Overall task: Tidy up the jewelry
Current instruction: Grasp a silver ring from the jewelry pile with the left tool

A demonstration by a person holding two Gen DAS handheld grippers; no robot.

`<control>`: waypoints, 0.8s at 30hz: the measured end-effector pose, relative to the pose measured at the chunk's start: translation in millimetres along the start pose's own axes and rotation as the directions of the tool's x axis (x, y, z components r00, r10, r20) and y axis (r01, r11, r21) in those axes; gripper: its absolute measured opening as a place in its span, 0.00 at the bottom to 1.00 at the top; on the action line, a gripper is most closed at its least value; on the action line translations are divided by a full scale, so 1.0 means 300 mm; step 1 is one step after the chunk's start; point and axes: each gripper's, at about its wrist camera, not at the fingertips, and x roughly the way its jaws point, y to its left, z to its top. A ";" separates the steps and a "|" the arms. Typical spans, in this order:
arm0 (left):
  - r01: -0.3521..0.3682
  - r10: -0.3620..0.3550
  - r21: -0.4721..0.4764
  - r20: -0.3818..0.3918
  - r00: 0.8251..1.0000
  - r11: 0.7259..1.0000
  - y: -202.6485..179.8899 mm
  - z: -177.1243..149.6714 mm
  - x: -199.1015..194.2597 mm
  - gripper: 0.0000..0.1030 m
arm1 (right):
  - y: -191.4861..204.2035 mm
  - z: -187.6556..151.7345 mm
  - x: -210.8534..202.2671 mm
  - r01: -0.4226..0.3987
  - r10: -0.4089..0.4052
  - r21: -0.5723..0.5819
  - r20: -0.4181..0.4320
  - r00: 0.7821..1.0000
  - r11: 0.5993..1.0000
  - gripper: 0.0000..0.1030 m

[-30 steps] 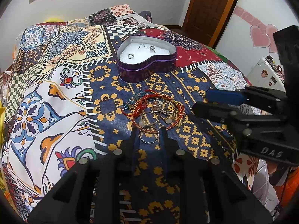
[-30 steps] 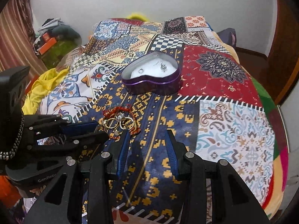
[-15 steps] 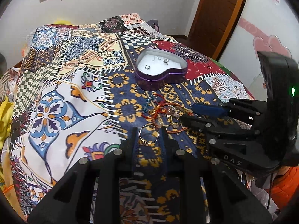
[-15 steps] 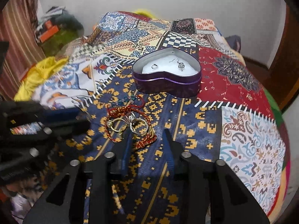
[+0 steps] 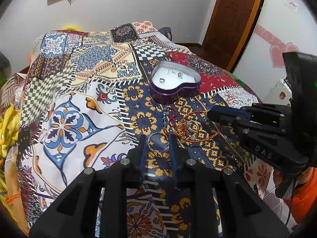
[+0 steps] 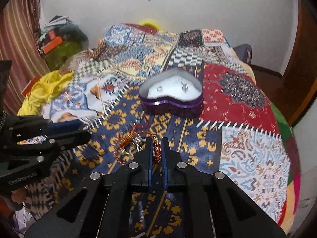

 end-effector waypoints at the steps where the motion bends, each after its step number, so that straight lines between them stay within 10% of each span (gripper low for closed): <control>1: -0.001 0.001 0.001 0.004 1.000 1.000 -0.002 0.002 -0.007 0.20 | 0.003 0.007 -0.012 0.000 0.000 -0.001 0.010 1.000 1.000 0.07; 24: -0.026 0.022 0.037 0.104 0.994 0.999 -0.059 0.131 -0.101 0.20 | -0.050 0.132 -0.157 0.043 -0.048 0.030 0.182 0.982 0.999 0.07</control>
